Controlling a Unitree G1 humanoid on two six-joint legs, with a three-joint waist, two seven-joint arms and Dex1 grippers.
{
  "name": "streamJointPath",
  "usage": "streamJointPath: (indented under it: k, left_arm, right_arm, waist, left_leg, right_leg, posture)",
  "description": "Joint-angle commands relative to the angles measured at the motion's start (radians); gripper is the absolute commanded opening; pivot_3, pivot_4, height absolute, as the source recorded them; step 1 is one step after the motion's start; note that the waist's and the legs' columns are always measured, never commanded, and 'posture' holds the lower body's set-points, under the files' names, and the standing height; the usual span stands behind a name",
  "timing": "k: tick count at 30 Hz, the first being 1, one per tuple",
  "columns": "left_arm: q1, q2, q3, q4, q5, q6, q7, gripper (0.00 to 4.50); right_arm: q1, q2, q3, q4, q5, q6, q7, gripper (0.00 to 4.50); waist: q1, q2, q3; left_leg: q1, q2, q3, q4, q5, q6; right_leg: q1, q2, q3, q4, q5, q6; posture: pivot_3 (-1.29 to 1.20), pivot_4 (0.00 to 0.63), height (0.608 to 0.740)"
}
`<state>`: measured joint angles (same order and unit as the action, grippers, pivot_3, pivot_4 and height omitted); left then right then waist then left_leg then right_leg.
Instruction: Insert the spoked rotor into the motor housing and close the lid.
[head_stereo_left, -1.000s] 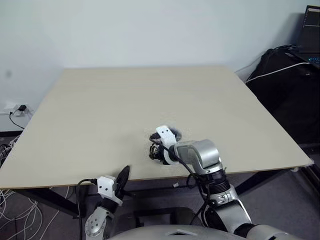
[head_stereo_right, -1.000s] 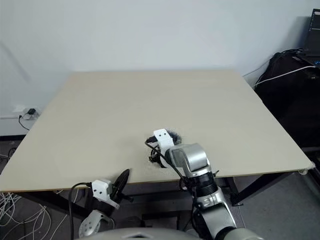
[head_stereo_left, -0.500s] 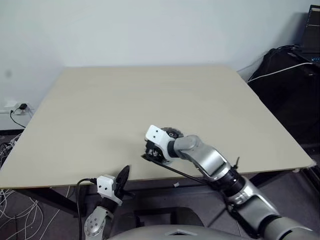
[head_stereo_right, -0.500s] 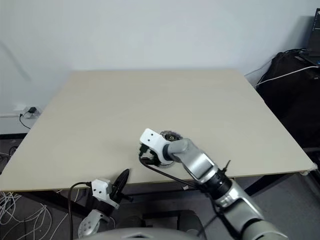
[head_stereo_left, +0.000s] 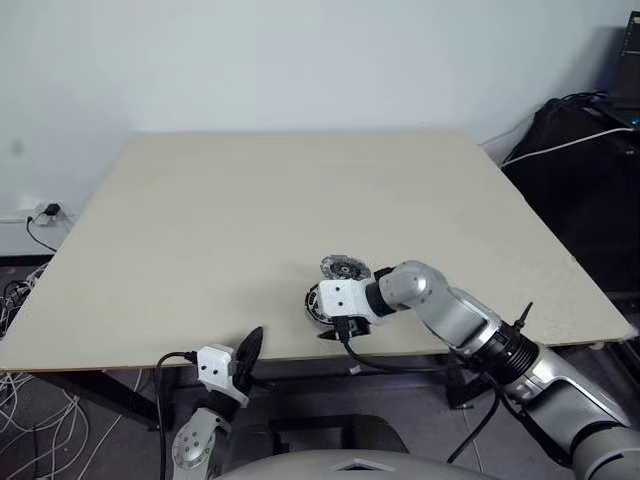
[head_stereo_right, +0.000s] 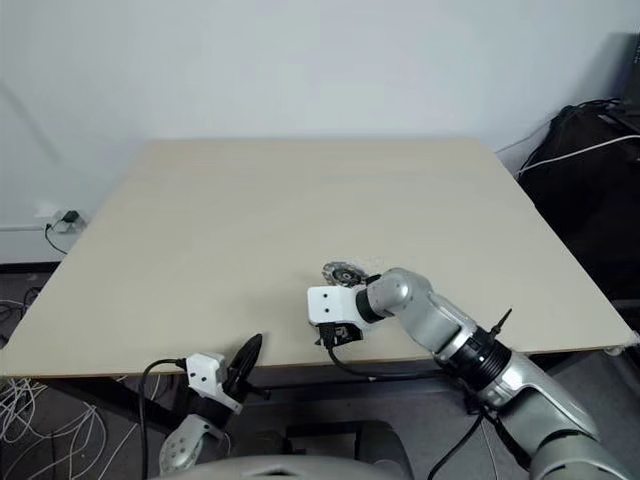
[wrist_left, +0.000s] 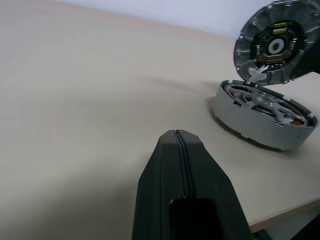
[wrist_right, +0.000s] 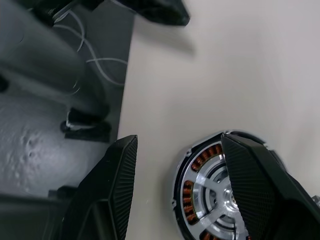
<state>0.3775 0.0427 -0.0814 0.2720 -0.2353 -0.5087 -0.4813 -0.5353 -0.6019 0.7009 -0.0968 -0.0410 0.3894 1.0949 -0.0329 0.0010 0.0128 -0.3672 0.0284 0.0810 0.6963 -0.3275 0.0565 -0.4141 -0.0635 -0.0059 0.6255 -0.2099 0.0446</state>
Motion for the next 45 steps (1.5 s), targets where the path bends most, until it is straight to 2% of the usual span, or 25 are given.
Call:
streamJointPath:
  k: [1, 9, 17, 20, 27, 36, 45]
  left_arm:
    - [-0.008, 0.004, 0.001, -0.028, 0.002, -0.015, -0.007, 0.00]
    - [0.003, 0.014, 0.012, -0.023, -0.005, -0.025, -0.021, 0.00]
    - [-0.022, -0.003, 0.023, 0.091, 0.004, -0.092, -0.036, 0.00]
    - [-0.034, -0.008, 0.030, 0.136, 0.003, -0.121, -0.042, 0.00]
    - [-0.069, -0.014, 0.057, 0.240, -0.014, -0.177, -0.066, 0.00]
    - [-0.089, -0.016, 0.072, 0.277, -0.020, -0.199, -0.088, 0.00]
    - [-0.064, -0.020, 0.062, 0.199, -0.021, -0.193, -0.089, 0.00]
  right_arm:
    - [-0.015, -0.018, -0.026, -0.001, -0.023, -0.030, 0.031, 2.88]
    - [0.000, -0.015, -0.032, 0.076, -0.068, -0.051, 0.042, 2.88]
    - [-0.003, 0.003, -0.035, 0.134, -0.091, -0.066, 0.045, 2.88]
    - [-0.004, 0.011, -0.036, 0.150, -0.101, -0.068, 0.046, 2.29]
    - [-0.005, 0.027, -0.046, 0.170, -0.110, -0.059, 0.049, 0.10]
    - [0.016, 0.048, -0.094, 0.136, -0.078, 0.017, 0.040, 0.06]
    - [0.029, 0.174, -0.270, 0.000, 0.017, 0.450, -0.120, 0.06]
  waist:
    - [0.005, 0.000, 0.000]
    - [0.011, 0.000, 0.000]
    - [0.012, 0.000, 0.000]
    - [0.013, 0.000, 0.000]
    - [0.014, 0.001, 0.000]
    - [0.014, 0.001, -0.001]
    - [0.015, 0.003, 0.000]
  left_leg:
    - [0.000, 0.000, 0.000, 0.000, 0.000, 0.000]
    - [0.000, 0.000, 0.000, 0.000, 0.000, 0.000]
    - [0.001, 0.000, 0.000, 0.000, 0.000, 0.000]
    - [0.001, 0.000, 0.000, 0.000, 0.000, 0.000]
    - [0.001, 0.000, 0.000, 0.000, 0.000, 0.000]
    - [0.001, 0.000, -0.001, 0.000, 0.000, 0.000]
    - [-0.001, 0.000, -0.001, 0.000, 0.000, -0.001]
  right_leg:
    - [0.000, 0.000, 0.000, 0.000, 0.000, 0.000]
    - [-0.001, -0.001, 0.000, 0.000, 0.000, 0.000]
    - [-0.001, -0.001, 0.000, 0.000, 0.000, 0.000]
    - [-0.001, -0.001, -0.001, 0.000, 0.000, 0.000]
    - [0.000, -0.001, -0.001, 0.000, 0.000, 0.000]
    - [0.000, -0.001, -0.001, 0.000, 0.000, -0.001]
    - [-0.003, -0.002, -0.001, 0.001, 0.000, -0.001]
  posture:
    - [0.00, 0.000, 0.740]
    - [0.00, 0.000, 0.740]
    - [0.00, 0.000, 0.740]
    - [0.00, 0.000, 0.740]
    - [0.00, 0.000, 0.740]
    - [0.00, 0.000, 0.740]
    - [0.00, 0.000, 0.740]
